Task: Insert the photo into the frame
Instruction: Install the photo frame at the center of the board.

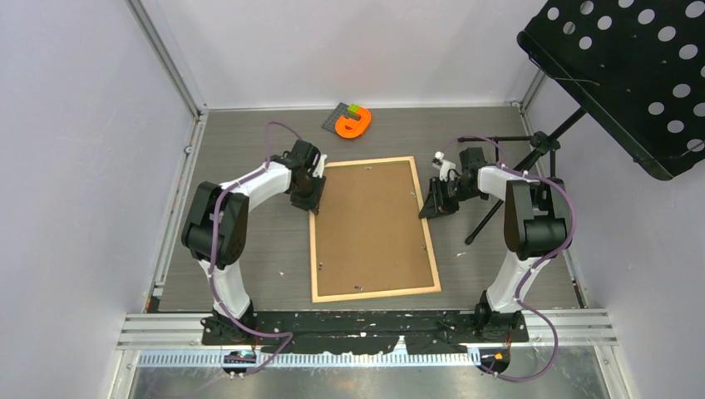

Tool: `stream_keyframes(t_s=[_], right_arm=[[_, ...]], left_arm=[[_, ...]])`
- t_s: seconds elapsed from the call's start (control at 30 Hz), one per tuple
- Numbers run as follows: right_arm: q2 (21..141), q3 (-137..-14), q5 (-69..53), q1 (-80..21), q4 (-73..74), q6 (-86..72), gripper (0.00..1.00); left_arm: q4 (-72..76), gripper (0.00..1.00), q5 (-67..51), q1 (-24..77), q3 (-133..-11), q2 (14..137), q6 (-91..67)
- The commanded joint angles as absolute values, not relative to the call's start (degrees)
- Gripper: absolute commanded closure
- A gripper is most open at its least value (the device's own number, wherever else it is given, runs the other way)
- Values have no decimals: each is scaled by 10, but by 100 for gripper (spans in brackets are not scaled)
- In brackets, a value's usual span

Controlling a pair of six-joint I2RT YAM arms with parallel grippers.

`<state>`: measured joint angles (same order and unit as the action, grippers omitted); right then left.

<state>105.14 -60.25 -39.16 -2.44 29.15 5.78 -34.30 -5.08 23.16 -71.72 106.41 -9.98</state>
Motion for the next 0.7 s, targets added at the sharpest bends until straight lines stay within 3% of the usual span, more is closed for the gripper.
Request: stream_keyframes(t_s=[0.0,0.27,0.67], right_arm=[[1062,-606,-410,-27,295,62,94],[1063,-605,-410,-27,296,63,94],[1062,-605,-411,-26,296,63,94]], left_arm=[[-340,67,-67,232,-711,1046,-94],[-340,68,-61,232,-708,1053,-92],[-338,81,-61,219,-719,1074,-96]])
